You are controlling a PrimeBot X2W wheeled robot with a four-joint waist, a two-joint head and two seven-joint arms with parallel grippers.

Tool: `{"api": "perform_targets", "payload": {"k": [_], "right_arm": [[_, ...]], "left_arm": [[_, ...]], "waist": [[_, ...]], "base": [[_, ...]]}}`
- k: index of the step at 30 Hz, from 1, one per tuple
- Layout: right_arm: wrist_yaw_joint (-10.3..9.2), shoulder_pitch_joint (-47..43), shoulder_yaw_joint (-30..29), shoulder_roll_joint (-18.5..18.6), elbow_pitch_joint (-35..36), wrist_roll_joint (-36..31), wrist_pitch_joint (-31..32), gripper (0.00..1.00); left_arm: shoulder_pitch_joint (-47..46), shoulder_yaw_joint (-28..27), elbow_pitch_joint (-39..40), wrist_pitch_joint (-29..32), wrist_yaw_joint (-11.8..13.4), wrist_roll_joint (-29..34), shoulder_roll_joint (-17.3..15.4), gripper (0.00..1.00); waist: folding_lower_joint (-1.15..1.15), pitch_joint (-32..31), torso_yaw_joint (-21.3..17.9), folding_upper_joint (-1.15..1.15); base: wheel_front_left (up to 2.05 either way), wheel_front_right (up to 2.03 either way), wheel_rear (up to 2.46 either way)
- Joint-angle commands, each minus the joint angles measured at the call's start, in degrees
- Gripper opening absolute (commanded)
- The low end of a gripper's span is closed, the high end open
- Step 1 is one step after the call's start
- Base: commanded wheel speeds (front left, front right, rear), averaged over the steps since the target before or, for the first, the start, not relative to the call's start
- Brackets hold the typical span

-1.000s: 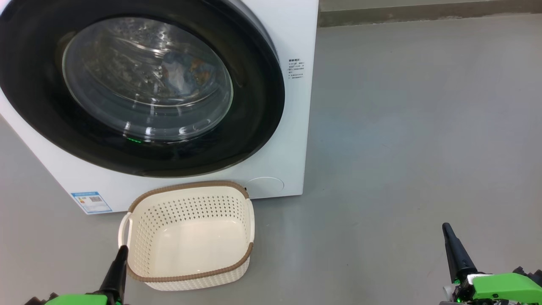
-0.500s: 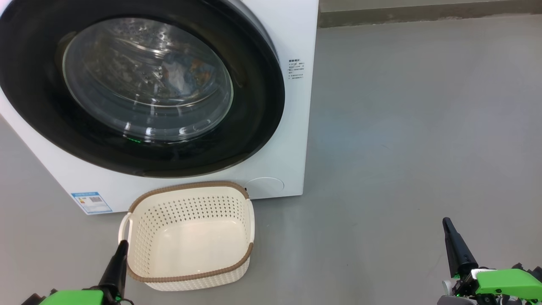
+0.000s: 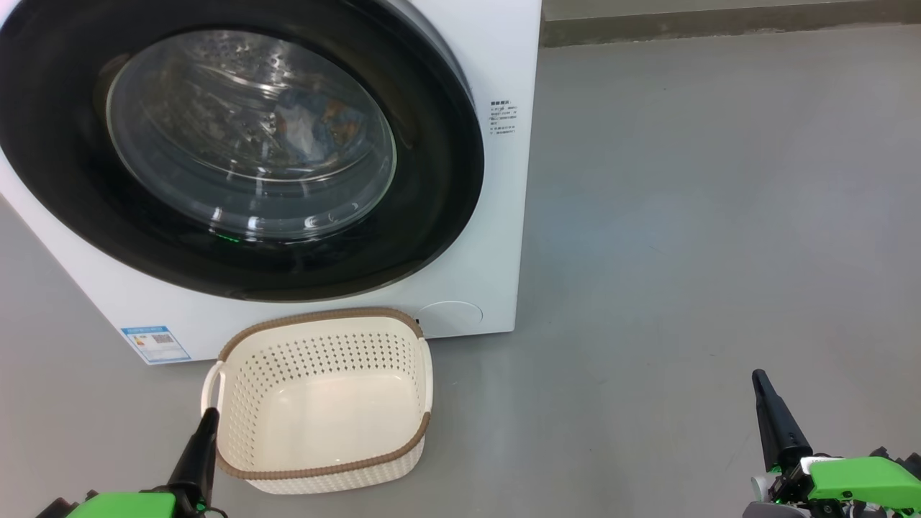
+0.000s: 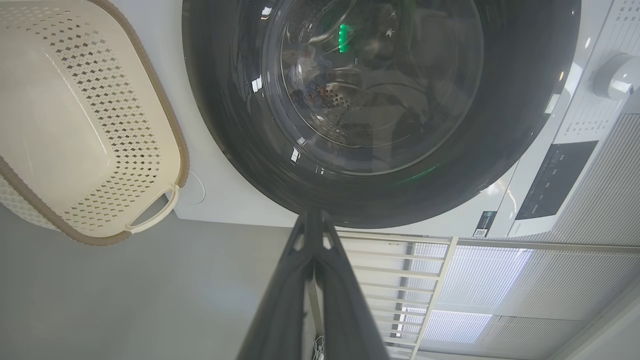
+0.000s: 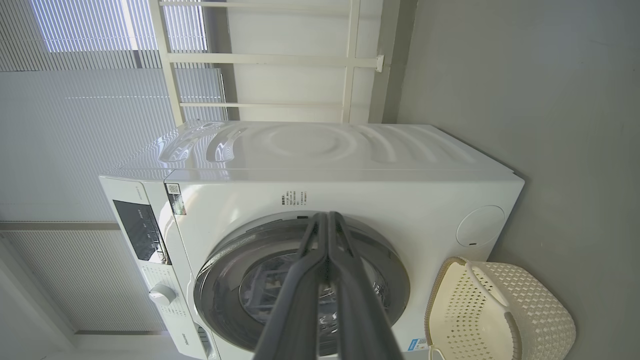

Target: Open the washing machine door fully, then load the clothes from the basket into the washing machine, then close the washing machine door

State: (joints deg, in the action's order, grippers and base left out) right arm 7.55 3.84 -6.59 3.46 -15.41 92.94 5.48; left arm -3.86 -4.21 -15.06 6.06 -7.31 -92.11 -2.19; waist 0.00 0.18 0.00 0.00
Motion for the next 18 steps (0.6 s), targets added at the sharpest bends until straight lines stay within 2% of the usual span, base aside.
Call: {"api": "perform_targets", "payload": {"k": [1,18], "right_arm": [[-0.06,2.3,0.9,0.0,1.4,-0.1,0.3,0.0],[-0.06,2.3,0.7,-0.1,1.4,-0.2,0.5,0.0]], "left_arm": [[-2.3,-1.9,1.0,0.1,-0.2,-0.4,-1.0,0.0],[-2.3,-2.0,1.0,0.2,-0.2,-0.3,-0.9,0.0]], "waist": [[0.0,0.0,0.0,0.0],[0.0,0.0,0.0,0.0]], "base": [[0.0,0.0,0.0],[0.0,0.0,0.0]]}}
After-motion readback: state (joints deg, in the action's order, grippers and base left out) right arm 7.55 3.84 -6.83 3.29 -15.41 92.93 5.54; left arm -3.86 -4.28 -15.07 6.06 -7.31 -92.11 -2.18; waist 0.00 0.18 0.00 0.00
